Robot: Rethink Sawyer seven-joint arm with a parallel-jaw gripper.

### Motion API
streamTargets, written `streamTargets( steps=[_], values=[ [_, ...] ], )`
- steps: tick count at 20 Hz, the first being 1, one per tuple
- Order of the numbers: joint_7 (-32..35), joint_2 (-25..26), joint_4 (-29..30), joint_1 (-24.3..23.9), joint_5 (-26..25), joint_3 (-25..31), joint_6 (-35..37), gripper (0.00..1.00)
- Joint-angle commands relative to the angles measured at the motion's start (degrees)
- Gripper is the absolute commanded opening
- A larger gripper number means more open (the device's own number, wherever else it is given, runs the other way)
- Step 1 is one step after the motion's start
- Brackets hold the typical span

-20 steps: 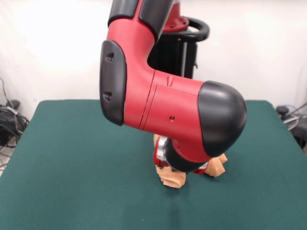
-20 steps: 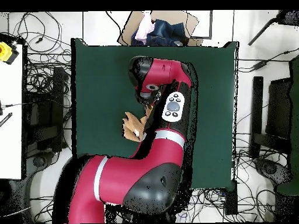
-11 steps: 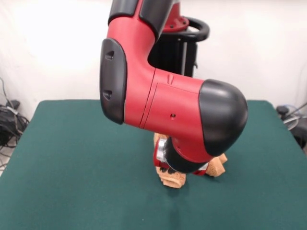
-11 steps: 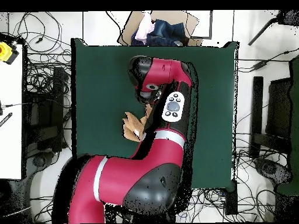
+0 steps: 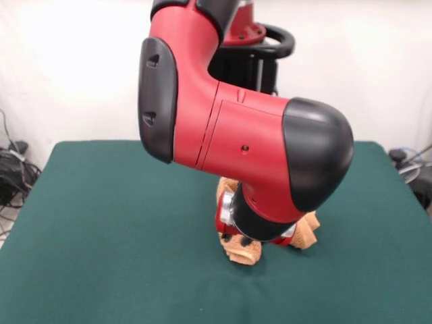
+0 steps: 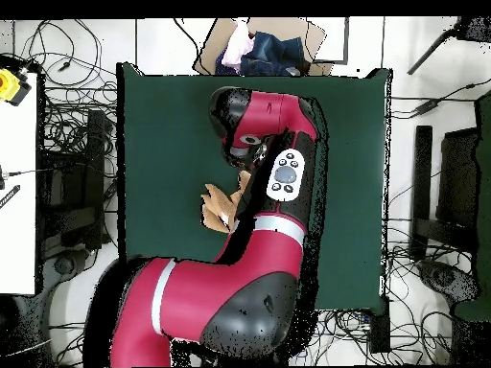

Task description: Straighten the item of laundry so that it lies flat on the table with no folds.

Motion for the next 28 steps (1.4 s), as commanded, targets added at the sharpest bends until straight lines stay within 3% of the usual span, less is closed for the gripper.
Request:
streamTargets(
  steps=[1, 7, 17, 22, 28],
  values=[
    [8.5, 1.7, 2.1, 0.6, -0.1, 4.7, -5.0, 1.0],
    [7.3, 0.9, 3.0, 0.6, 0.1, 4.7, -1.3, 1.0],
    [12.3, 4.9, -3.1, 1.4, 2.5, 4.9, 7.8, 1.0],
    [13.7, 8.1, -8.2, 1.8, 2.2, 3.6, 17.1, 1.0],
    [11.7, 6.0, -3.8, 2.1, 0.8, 2.8, 19.2, 1.0]
  ],
)
